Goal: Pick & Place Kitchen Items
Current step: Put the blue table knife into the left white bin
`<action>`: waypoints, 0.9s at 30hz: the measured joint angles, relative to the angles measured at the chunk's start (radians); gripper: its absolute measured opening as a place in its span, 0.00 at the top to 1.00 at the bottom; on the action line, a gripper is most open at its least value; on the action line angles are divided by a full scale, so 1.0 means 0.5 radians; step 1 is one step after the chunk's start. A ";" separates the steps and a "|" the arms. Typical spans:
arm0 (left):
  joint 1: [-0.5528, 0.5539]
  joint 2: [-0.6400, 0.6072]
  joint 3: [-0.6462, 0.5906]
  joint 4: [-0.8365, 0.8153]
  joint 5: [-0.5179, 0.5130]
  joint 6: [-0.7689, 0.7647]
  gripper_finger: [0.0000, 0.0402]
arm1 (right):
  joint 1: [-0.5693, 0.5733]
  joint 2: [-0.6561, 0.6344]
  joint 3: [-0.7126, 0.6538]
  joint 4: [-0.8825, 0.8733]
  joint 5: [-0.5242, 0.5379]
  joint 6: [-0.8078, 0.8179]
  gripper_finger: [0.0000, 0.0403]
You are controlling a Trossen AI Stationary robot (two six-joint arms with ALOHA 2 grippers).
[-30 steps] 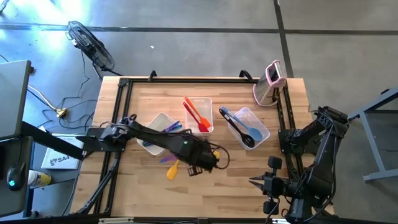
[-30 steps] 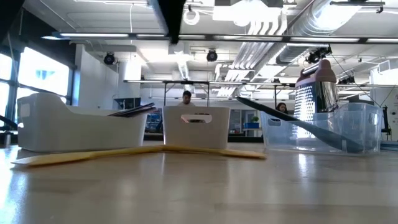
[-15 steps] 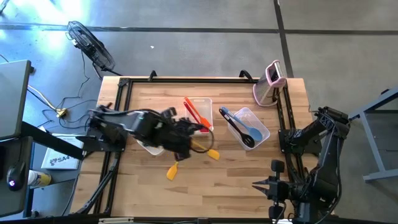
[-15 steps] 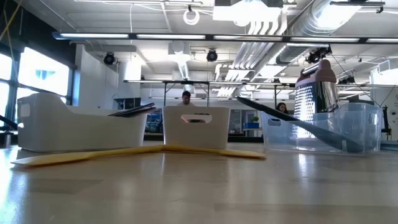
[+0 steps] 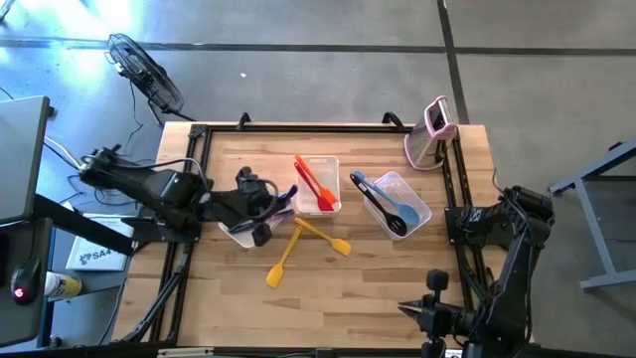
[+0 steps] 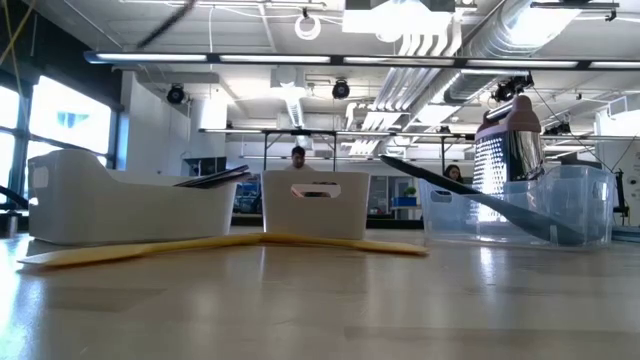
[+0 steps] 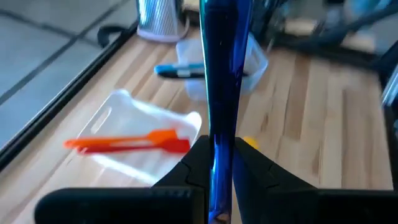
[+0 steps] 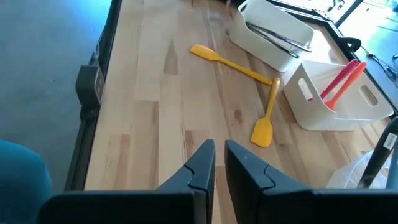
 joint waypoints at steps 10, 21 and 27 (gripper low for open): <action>0.251 -0.584 -1.039 0.576 0.043 -0.055 0.92 | -0.041 0.008 0.000 0.030 0.046 -0.008 0.93; 0.321 -0.632 -1.295 0.596 0.184 -0.069 0.92 | -0.177 0.008 0.000 0.029 0.050 -0.053 0.93; 0.322 -0.632 -1.410 0.591 0.202 -0.087 0.92 | -0.214 0.008 0.000 0.029 -0.004 -0.053 0.93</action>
